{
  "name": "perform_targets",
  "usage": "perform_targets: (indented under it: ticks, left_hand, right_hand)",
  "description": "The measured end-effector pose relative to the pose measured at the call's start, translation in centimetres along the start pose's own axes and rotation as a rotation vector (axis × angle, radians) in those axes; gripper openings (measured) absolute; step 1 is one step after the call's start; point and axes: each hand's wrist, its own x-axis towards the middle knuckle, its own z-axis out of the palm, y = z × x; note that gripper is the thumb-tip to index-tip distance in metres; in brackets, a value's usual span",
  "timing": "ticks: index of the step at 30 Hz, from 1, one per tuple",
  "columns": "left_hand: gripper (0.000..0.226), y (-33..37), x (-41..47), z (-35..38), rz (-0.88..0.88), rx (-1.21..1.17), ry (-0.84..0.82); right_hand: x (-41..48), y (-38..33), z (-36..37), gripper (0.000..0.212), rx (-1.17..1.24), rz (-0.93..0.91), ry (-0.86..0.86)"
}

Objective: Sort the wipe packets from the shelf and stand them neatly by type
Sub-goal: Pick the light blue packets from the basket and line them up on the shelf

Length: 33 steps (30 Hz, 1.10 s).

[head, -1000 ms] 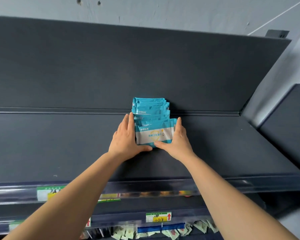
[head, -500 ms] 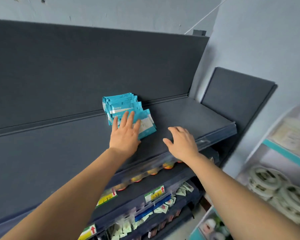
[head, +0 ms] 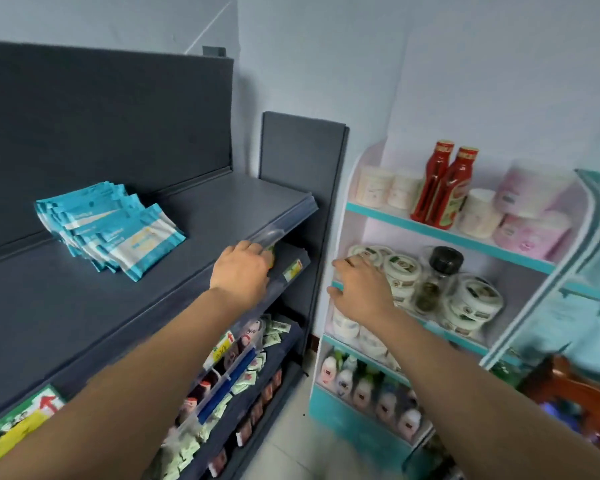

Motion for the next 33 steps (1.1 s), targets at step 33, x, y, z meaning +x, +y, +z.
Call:
perform_targets:
  ticks: [33]
  left_hand:
    - [0.033,57.5,-14.0,3.5,0.839,-0.171,-0.296]
  right_hand:
    - [-47.4,36.5,0.8,0.040,-0.013,0.813,-0.355]
